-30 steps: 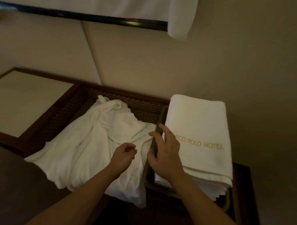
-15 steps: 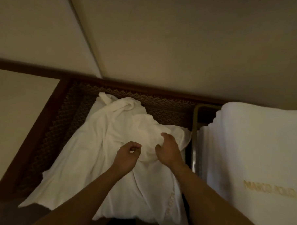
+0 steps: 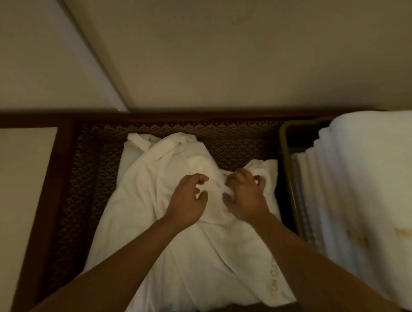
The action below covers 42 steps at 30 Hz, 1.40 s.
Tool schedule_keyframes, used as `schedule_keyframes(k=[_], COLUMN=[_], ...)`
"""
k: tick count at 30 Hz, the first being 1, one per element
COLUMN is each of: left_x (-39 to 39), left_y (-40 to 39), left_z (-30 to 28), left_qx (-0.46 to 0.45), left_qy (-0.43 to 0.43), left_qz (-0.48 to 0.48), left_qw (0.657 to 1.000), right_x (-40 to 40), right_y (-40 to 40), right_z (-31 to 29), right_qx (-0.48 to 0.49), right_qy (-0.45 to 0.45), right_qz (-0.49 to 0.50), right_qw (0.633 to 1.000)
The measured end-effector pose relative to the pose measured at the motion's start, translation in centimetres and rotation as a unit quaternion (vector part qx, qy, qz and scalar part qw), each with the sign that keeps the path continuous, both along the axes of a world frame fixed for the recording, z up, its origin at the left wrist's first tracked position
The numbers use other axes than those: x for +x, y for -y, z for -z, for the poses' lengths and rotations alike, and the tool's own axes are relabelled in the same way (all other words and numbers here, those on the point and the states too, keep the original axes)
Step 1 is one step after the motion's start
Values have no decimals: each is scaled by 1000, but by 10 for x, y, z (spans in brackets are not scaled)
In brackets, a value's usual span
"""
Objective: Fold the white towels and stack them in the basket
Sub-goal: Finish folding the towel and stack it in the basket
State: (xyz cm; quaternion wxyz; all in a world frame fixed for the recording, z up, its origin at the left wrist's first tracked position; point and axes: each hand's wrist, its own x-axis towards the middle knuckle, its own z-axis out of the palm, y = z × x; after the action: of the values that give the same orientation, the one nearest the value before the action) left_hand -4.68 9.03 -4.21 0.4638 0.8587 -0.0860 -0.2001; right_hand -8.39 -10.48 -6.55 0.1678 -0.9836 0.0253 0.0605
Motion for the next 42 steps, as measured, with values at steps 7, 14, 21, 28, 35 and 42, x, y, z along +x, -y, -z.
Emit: schedule_keyframes(k=[7, 14, 21, 28, 35, 42], left_x=[-37, -135, -221, -260, -305, -360], left_y=[-27, -89, -189, -298, -517, -719], left_z=[-29, -84, -131, -139, -115, -132], left_qx=[182, 65, 91, 167, 150, 126], left_qy=[162, 221, 163, -48, -137, -253], left_qz=[379, 199, 122, 137, 51, -88], left_qw=[893, 952, 975, 975, 978, 955], right_x=[-120, -246, -324, -388, -402, -383], right_y=[-58, -89, -135, -204, -406, -581], right_z=[-70, -108, -149, -153, -139, -143], right_qx=[305, 219, -77, -44, 104, 211], right_qy=[144, -97, -170, -69, -10, -105], right_qz=[-10, 87, 117, 148, 222, 90], right_qw=[941, 967, 975, 986, 970, 968])
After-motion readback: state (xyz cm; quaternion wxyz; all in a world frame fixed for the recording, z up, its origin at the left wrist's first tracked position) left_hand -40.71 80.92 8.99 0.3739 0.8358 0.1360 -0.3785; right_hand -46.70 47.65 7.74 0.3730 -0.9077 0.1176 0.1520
